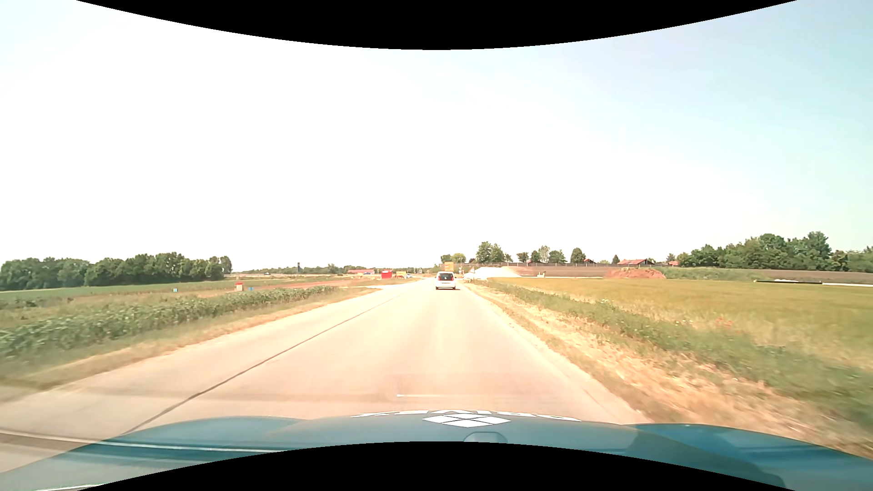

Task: Follow the waypoints while adhering to traffic rules and regulations

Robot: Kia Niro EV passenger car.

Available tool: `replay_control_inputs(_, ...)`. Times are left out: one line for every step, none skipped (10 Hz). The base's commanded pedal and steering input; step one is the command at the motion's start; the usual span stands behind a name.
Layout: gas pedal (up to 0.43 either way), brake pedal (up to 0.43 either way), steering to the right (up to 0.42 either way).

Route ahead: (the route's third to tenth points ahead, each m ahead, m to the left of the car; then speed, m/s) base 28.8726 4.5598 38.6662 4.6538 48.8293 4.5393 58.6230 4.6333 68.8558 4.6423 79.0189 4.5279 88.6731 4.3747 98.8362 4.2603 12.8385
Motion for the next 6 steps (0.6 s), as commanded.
replay_control_inputs(0.087, 0.000, -0.005)
replay_control_inputs(0.079, 0.000, -0.005)
replay_control_inputs(0.079, 0.000, -0.004)
replay_control_inputs(0.079, 0.000, -0.005)
replay_control_inputs(0.079, 0.000, -0.004)
replay_control_inputs(0.079, 0.000, -0.004)
